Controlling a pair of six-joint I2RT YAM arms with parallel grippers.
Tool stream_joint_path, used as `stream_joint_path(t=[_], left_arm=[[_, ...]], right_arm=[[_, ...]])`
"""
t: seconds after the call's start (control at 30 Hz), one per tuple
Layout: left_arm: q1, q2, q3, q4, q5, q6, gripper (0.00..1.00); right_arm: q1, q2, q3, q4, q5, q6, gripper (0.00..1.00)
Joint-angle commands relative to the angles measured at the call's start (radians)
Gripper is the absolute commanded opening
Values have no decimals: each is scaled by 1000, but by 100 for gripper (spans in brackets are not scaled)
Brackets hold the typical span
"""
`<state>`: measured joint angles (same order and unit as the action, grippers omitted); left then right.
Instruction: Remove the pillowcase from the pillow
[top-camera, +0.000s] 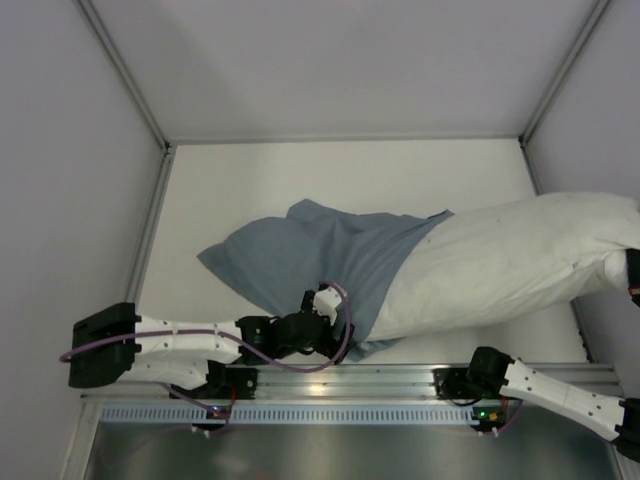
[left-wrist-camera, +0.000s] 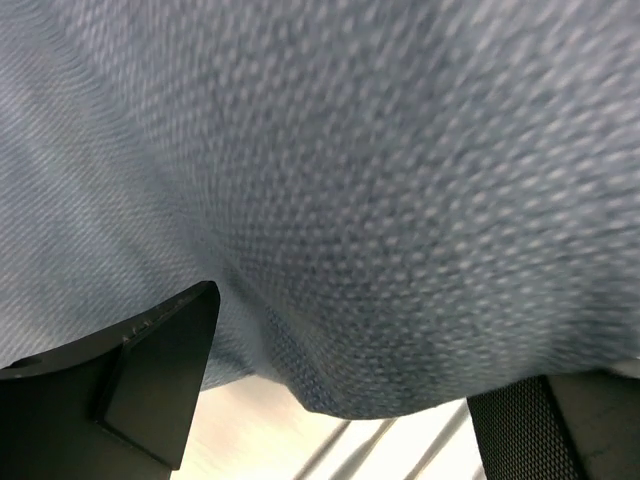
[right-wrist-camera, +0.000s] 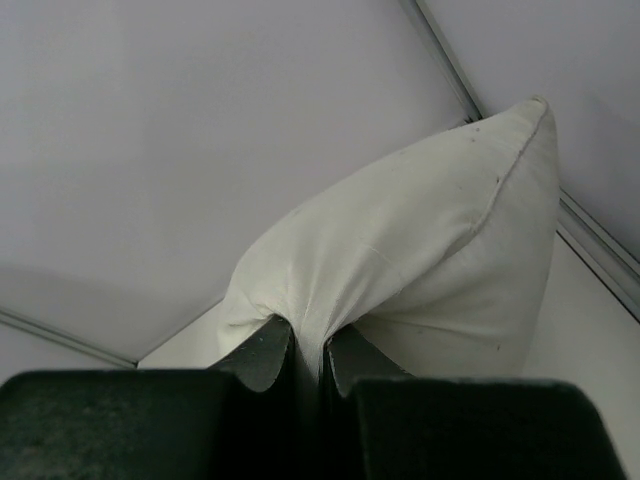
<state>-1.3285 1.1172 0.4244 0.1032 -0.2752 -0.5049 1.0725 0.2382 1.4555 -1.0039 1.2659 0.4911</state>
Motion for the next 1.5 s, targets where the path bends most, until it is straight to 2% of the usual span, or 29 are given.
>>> stream_joint_path(t=[0.0, 0.1, 0.17, 0.2, 0.23, 0.27, 0.33, 0.43, 0.5, 0.53, 0.6, 0.73, 1.0, 1.1, 1.23, 1.33, 1.47], left_arm=[[-5, 65, 43, 69, -180, 35, 97], [-5, 128, 73, 52, -208, 20, 90], [-5, 173, 109, -26, -284, -46, 64], [-5, 187, 120, -57, -318, -69, 47], [-5, 205, 134, -94, -356, -139, 0], [-5, 208, 148, -164, -410, -162, 0], [-5, 195, 168, -183, -426, -169, 0], [-3, 146, 200, -276, -537, -236, 0], [50, 122, 224, -383, -570, -282, 0], [133, 100, 240, -404, -546, -306, 0], [221, 69, 229, -399, -430, -299, 0], [412, -9, 223, -365, -319, -262, 0], [589, -49, 330, -461, -312, -241, 0], [710, -60, 350, -496, -260, -233, 0], [934, -53, 366, -527, -130, -215, 0], [1029, -30, 381, -520, -47, -201, 0], [1068, -5, 405, -508, -24, -198, 0]], right_arm=[[4, 21, 37, 28, 4, 10, 0], [4, 19, 37, 28, 4, 10, 0], [4, 19, 34, 28, 7, 10, 0], [4, 18, 34, 28, 7, 12, 0], [4, 18, 34, 30, 7, 12, 0], [4, 16, 34, 28, 7, 12, 0], [4, 16, 37, 30, 9, 12, 0], [4, 12, 39, 28, 9, 12, 0], [4, 6, 43, 28, 7, 14, 0], [4, 4, 46, 28, 7, 14, 0], [4, 1, 54, 28, 4, 10, 0], [4, -8, 62, 24, 0, 12, 0], [4, -19, 69, 19, 10, 7, 0], [4, -22, 78, 19, 15, 4, 0], [4, -25, 88, 19, 29, 0, 0], [6, -23, 92, 19, 30, -3, 0], [4, -20, 92, 18, 30, 0, 0]])
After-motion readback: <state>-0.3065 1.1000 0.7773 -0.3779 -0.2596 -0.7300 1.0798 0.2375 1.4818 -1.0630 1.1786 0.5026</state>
